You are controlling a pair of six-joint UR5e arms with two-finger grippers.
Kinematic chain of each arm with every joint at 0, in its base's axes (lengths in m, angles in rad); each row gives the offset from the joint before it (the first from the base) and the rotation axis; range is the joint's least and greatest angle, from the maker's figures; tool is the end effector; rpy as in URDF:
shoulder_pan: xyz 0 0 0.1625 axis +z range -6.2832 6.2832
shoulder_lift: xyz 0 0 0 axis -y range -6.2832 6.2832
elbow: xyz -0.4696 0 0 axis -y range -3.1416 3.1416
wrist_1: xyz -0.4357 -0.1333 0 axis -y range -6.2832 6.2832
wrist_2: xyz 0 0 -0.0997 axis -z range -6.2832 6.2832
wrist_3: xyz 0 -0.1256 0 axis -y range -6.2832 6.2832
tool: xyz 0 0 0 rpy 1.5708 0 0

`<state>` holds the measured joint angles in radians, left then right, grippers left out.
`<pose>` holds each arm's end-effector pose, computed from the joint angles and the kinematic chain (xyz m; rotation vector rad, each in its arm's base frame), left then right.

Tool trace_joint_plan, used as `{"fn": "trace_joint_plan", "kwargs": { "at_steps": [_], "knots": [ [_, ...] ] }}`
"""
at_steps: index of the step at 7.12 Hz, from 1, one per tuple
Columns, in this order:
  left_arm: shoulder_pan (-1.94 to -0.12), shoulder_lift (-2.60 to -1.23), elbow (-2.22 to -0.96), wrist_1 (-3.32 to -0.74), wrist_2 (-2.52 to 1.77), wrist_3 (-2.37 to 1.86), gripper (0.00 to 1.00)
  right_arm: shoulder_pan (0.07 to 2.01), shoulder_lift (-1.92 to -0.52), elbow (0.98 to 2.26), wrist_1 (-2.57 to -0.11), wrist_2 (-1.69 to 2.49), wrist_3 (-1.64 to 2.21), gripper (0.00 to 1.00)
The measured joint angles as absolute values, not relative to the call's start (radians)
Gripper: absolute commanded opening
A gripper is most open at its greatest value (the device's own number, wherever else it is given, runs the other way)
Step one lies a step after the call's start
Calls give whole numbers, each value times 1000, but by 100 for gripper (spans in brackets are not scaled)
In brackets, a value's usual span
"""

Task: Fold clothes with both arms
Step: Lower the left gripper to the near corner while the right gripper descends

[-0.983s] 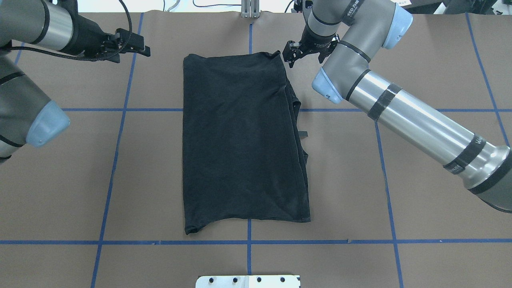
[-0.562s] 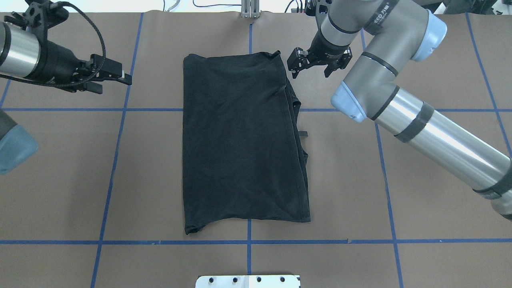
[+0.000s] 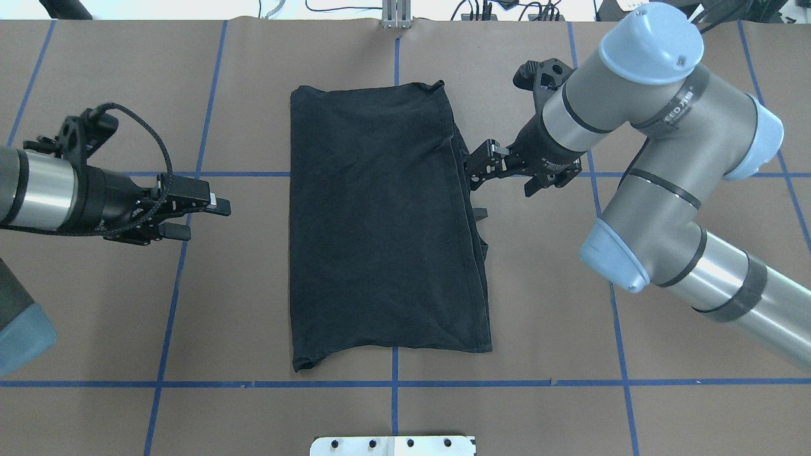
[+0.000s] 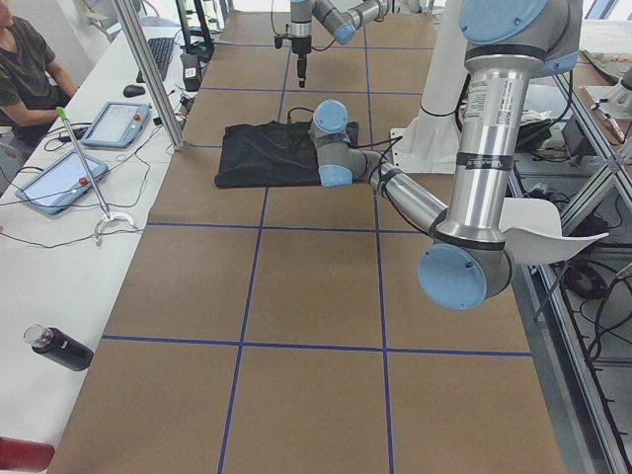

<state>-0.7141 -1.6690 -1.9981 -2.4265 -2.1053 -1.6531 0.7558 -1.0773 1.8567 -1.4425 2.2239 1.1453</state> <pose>0.3686 -0.4112 0.3337 -0.0057 1.4141 -0.2911 -0.4502 -0.5026 0.2527 -0.0172 -1.0599 0.0026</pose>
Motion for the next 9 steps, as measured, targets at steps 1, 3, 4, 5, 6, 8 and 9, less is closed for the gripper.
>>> {"fn": "trace_joint_plan", "kwargs": {
  "at_steps": [1, 3, 4, 5, 6, 8, 9],
  "knots": [
    [-621, -1664, -1999, -2449, -2020, -1727, 100, 725, -1100, 1892, -1441, 2220, 1192, 100],
    [-435, -1673, -1979, -2457, -1842, -1824, 99, 680, -1134, 1941, -1440, 2218, 1233, 100],
    [-386, -1695, -1941, -2457, -1795, -1846, 99, 668, -1141, 1950, -1440, 2218, 1239, 100],
    [-356, -1724, -1893, -2457, -1768, -1857, 96, 660, -1144, 1957, -1439, 2218, 1246, 100],
    [-334, -1746, -1852, -2457, -1752, -1862, 93, 655, -1144, 1964, -1439, 2217, 1257, 100],
    [-308, -1760, -1827, -2456, -1741, -1864, 93, 651, -1144, 1976, -1439, 2217, 1270, 100],
    [-300, -1760, -1825, -2455, -1740, -1864, 93, 651, -1144, 1978, -1440, 2217, 1273, 100]
  ]
}}
